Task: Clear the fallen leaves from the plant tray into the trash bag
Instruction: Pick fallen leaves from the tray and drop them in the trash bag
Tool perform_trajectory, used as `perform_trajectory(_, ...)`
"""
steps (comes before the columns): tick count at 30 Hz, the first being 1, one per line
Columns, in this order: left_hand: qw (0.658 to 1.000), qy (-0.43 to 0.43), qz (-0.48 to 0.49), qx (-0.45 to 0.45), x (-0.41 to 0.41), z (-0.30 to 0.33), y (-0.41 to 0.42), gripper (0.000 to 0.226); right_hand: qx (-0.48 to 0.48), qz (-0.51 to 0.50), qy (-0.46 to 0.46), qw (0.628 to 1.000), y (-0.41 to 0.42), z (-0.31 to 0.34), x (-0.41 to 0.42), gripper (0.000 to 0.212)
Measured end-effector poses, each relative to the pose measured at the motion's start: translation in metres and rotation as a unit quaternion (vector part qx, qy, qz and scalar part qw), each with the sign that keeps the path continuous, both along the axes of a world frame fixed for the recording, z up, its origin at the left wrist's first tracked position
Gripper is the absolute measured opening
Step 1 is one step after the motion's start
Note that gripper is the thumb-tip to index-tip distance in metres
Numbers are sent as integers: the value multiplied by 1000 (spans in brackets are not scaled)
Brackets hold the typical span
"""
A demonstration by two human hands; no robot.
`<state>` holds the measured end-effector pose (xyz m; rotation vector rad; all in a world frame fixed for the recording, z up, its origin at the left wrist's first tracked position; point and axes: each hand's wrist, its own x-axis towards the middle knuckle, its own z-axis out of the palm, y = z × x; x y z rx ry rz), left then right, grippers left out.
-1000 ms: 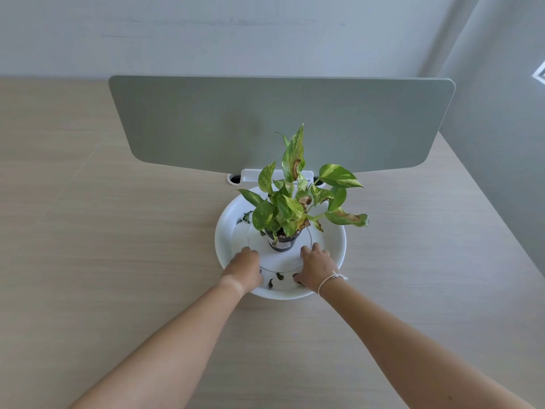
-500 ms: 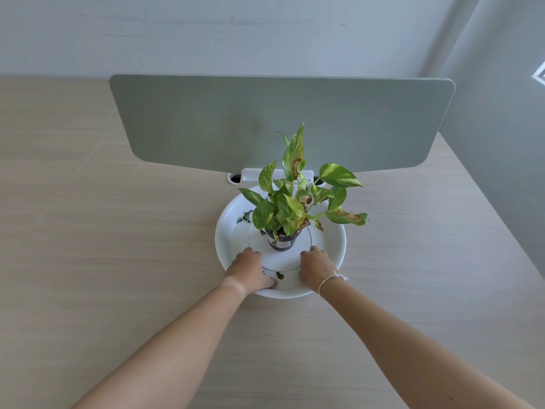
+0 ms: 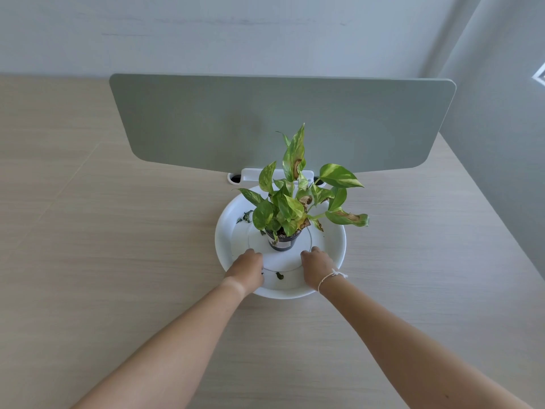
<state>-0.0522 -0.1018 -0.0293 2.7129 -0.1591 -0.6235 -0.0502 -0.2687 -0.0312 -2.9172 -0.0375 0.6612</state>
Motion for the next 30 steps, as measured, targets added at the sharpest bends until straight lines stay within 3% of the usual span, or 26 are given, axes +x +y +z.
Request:
perform_trajectory(8,999,-5,5,-33,1,-4,1,20,14,-11,11,1000,-2,3,2,31)
perform_trajectory(20,1000,6,-14,-11,4,2,1,20,151,-28,-7,988,27,0,-1,33)
perform_trajectory(30,1000,11,-15,6,8,5,7,17,93,87,5,992,29,-7,-2,37)
